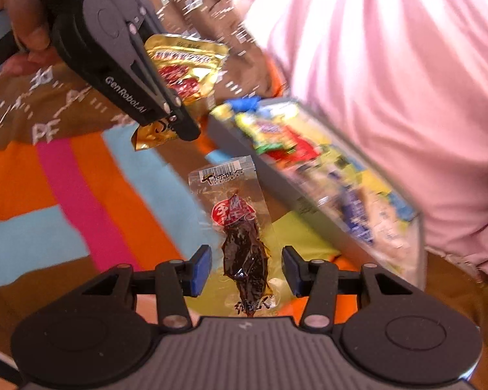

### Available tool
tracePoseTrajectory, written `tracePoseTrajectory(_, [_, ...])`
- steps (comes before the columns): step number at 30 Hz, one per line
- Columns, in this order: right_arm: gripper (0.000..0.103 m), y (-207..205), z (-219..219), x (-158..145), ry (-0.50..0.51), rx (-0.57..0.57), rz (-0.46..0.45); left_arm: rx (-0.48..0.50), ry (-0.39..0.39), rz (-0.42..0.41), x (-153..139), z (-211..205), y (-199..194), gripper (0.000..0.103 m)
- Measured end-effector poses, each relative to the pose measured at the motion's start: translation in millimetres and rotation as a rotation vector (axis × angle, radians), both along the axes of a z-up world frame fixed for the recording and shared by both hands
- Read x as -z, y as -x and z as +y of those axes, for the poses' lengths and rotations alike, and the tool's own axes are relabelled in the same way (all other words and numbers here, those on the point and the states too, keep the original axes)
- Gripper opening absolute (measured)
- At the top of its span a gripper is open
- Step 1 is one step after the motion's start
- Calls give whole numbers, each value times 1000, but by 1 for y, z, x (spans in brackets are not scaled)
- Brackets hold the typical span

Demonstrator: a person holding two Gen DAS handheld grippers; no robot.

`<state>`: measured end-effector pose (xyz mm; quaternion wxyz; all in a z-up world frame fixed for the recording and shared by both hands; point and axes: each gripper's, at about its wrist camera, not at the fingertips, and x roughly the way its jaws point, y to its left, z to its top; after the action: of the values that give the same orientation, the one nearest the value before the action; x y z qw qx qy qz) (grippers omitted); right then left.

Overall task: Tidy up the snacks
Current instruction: 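Carry the gold pouch over the tray with the left tool while the right tool carries the meat snack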

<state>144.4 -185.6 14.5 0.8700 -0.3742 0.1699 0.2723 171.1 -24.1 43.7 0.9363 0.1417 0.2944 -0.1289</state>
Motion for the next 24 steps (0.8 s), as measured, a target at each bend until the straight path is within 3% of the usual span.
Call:
tracePoseTrajectory(8, [52, -20, -14, -32, -132, 74, -70, -60, 53, -103, -35, -3, -28, 18])
tracePoseTrajectory(16, [52, -81, -21, -66, -252, 218, -58, -152, 107, -176, -56, -9, -74, 18])
tracePoseTrajectory(20, [52, -105, -25, -71, -264, 254, -46, -140, 76, -186, -62, -17, -94, 18])
tracePoseTrajectory(24, [52, -121, -27, -71, -266, 266, -65, -154, 95, -159, -63, -20, -112, 18])
